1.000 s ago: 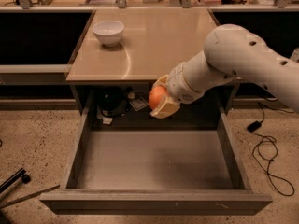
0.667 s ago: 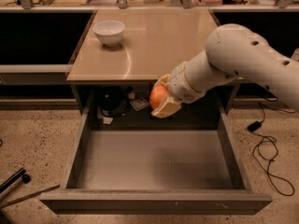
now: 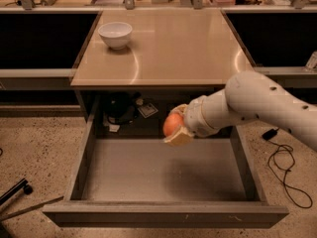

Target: Place orange into top drawer

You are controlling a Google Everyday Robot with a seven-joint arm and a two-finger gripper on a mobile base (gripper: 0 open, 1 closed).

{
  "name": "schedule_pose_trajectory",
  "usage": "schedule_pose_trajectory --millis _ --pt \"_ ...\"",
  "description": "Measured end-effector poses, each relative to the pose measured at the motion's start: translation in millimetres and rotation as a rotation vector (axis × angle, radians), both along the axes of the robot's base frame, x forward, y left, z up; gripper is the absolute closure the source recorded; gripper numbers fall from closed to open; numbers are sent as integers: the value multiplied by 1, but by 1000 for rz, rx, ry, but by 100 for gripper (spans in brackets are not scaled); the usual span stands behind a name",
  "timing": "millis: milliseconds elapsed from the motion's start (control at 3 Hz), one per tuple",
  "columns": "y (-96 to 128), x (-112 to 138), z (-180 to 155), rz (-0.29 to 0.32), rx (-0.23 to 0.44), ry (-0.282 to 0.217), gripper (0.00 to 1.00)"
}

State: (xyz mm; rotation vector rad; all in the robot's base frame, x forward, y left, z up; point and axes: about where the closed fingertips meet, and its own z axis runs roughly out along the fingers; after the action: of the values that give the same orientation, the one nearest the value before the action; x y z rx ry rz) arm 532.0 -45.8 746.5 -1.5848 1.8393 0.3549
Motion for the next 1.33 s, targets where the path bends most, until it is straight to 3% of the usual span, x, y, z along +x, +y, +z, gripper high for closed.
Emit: schedule_pose_trajectory --millis 333,667,1000,1333 --pt "12 4 -51 -27 61 35 100" --pt "28 10 -107 -34 94 105 100" --pt "34 -1 -140 -43 103 167 100" --pt "34 -5 -144 -49 109 182 100"
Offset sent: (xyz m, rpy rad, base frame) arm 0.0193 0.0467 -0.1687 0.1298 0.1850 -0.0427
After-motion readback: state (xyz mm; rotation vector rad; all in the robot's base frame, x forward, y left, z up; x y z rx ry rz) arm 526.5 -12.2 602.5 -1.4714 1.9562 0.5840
